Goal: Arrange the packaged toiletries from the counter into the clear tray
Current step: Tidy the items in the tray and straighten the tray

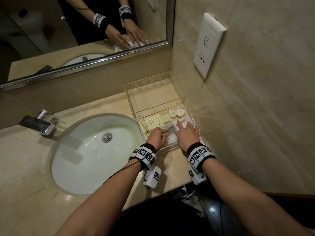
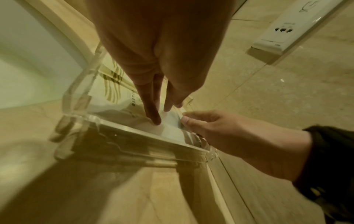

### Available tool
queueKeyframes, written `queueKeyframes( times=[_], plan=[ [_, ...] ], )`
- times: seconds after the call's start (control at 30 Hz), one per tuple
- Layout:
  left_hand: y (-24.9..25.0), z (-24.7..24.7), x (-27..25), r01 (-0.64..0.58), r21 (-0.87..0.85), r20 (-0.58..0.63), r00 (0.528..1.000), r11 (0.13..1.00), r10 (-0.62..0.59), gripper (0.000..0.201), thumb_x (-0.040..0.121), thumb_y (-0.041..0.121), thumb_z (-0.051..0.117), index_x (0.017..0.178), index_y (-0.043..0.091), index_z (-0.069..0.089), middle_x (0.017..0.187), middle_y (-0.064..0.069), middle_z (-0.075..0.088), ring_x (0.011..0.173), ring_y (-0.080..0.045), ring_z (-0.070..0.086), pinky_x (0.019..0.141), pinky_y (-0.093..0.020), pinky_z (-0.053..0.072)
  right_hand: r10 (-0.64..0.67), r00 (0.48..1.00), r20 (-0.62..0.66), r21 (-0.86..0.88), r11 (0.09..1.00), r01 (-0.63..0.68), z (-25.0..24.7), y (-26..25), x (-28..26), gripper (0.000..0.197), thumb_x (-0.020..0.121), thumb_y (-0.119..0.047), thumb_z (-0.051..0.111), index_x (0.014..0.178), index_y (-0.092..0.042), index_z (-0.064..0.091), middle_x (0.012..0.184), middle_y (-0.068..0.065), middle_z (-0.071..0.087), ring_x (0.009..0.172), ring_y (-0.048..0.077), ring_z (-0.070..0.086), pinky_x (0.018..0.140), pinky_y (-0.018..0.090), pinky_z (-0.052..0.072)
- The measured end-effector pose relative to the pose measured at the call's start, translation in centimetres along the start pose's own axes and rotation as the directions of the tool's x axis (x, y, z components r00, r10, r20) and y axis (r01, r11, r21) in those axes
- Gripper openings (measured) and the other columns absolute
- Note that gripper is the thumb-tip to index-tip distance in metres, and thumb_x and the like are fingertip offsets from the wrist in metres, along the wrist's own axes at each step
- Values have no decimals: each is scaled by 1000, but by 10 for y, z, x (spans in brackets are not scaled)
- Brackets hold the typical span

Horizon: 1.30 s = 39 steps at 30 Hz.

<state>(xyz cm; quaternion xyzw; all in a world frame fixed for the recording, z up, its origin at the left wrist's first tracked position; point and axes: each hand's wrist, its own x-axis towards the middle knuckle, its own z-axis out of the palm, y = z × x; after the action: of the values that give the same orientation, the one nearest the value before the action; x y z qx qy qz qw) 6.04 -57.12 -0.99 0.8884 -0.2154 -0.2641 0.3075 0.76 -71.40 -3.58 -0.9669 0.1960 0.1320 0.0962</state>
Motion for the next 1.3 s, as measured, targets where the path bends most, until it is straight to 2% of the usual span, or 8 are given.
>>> queueKeyframes(
  times=[0.37,0.53,0.7,0.9,1.0,1.07,1.2,1.3],
  plan=[
    [-31,-40,-19,66,-80,-250,965,995,-84,15,92,18,60,95,4,66,91,-9,69,78,-15,57,72,-23,43,78,958,-275,444,894,55,-14,14,-20,29,93,-21,61,120,-12,60,121,10,61,112,27,58,98,44,49],
    [-59,-42,-34,250,-184,-262,919,951,-293,19,88,22,64,83,11,50,78,-2,58,75,-21,55,69,-31,44,221,966,-131,546,830,-116,-5,20,-34,13,93,-25,61,95,-13,60,94,4,65,83,22,63,73,33,53],
    [-68,-29,-40,407,-331,-38,896,852,-443,26,85,30,69,93,10,53,76,-5,67,68,-24,66,78,-38,58,333,937,106,668,674,-315,3,26,-33,36,91,-31,65,60,-14,56,67,14,72,63,29,71,70,45,60],
    [-65,-15,-40,452,-394,70,883,800,-465,23,84,20,71,98,9,56,74,-12,71,69,-25,67,86,-43,57,403,822,402,813,255,-523,11,29,-20,41,87,-28,72,109,5,62,83,17,73,53,23,70,57,37,62],
    [-64,-11,-39,456,-395,45,877,798,-478,20,85,19,69,97,11,56,69,-6,68,65,-23,66,88,-42,55,378,813,443,850,111,-515,16,31,-18,34,86,-22,74,105,3,62,84,18,73,66,28,74,62,33,62],
    [-62,-11,-41,458,-421,38,871,783,-489,20,86,16,66,102,10,54,66,-4,67,61,-19,65,86,-38,56,377,814,443,859,83,-505,20,33,-16,27,86,-22,74,95,1,63,85,17,74,73,28,75,74,36,62],
    [-60,-10,-45,431,-448,22,881,783,-472,29,88,13,63,114,14,51,62,-1,68,64,-18,66,83,-34,55,450,799,399,883,44,-467,25,29,-12,16,86,-14,69,98,-4,64,77,10,70,54,15,62,42,21,48],
    [-60,-10,-47,412,-426,-34,882,805,-470,30,88,16,63,117,15,54,75,-5,68,75,-21,68,79,-30,54,468,797,382,896,26,-444,27,24,-9,19,84,-10,66,102,-12,61,75,2,62,52,9,51,40,18,38]
  ],
)
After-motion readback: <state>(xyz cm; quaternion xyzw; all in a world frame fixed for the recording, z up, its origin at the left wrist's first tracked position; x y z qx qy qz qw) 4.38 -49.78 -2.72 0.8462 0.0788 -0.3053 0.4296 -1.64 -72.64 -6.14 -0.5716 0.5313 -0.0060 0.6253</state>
